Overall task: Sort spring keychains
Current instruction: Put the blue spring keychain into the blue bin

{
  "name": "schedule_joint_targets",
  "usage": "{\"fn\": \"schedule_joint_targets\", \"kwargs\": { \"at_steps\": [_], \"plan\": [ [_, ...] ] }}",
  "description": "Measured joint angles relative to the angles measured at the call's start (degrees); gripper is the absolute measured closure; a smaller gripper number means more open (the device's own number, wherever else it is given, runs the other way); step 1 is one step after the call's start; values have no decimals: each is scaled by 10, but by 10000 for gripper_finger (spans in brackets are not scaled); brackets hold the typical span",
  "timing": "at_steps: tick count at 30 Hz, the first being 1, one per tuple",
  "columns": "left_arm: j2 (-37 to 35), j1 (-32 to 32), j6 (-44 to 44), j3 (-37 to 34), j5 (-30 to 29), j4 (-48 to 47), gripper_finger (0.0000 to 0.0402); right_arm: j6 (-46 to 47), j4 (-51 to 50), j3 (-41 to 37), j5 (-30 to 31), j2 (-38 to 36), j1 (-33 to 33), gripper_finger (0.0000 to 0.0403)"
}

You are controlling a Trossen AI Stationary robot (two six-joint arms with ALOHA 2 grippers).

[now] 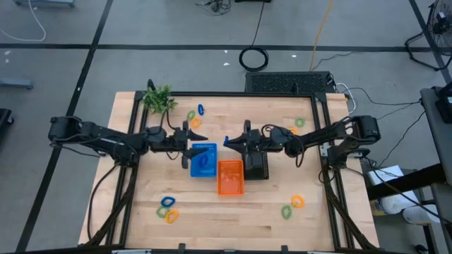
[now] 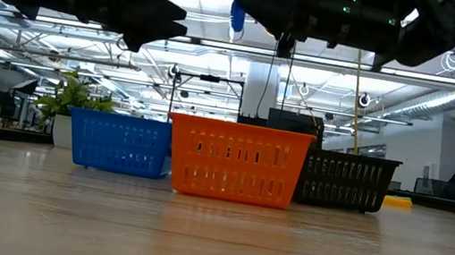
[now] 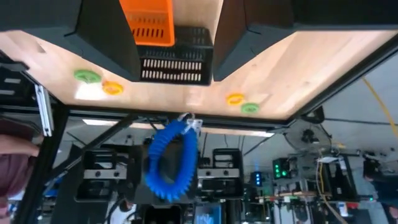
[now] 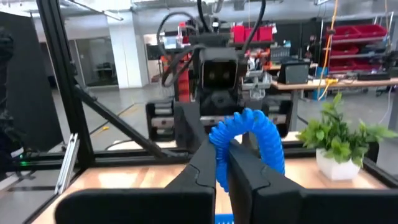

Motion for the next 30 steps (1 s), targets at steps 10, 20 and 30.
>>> {"fn": "schedule_joint_targets", "kwargs": {
  "at_steps": [10, 20, 30],
  "plan": [
    [67, -8, 10, 38, 13, 51, 190, -13, -3, 3, 1, 0, 10, 399],
    [135, -8, 53, 124, 18, 42, 190, -13, -3, 3, 1, 0, 12, 399],
    [177, -8, 68, 175, 18, 7, 190, -14, -3, 3, 1, 0, 14, 399]
  ]
}}
